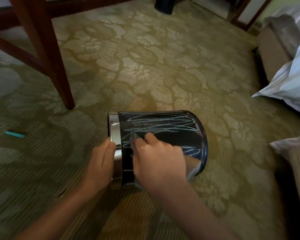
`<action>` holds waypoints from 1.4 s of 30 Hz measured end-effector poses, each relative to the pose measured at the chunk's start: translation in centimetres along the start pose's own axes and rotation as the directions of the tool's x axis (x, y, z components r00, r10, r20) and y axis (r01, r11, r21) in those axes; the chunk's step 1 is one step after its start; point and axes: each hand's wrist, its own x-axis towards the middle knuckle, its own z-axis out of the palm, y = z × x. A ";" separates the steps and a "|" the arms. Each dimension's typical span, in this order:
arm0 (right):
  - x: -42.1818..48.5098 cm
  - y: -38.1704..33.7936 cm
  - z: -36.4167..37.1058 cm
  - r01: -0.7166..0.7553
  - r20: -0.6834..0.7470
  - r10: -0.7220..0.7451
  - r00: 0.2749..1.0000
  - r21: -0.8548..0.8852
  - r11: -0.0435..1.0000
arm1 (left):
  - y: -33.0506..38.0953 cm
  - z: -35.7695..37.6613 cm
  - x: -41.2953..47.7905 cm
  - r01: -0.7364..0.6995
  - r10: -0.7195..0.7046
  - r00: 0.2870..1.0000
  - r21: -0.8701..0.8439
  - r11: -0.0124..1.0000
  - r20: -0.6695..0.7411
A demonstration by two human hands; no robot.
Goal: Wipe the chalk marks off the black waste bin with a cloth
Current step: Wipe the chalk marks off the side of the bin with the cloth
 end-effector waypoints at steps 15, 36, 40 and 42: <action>1.7 -2.0 0.0 0.051 -0.016 -0.050 0.999 0.063 0.997 | -0.8 0.0 0.2 0.064 -0.063 0.998 -0.012 0.998 0.016; 1.7 7.7 -0.7 -0.384 -0.283 0.338 0.898 -0.126 0.915 | 0.8 0.2 3.7 0.322 -0.325 0.945 -0.050 0.945 -0.042; 2.4 5.9 -0.7 -0.305 -0.274 0.255 0.927 -0.158 0.939 | 0.9 0.2 4.1 0.335 -0.336 0.940 -0.037 0.942 -0.061; 2.7 1.4 -0.1 -0.118 -0.164 0.109 0.981 -0.048 0.992 | 0.5 0.1 4.2 0.308 -0.307 0.950 0.011 0.951 -0.055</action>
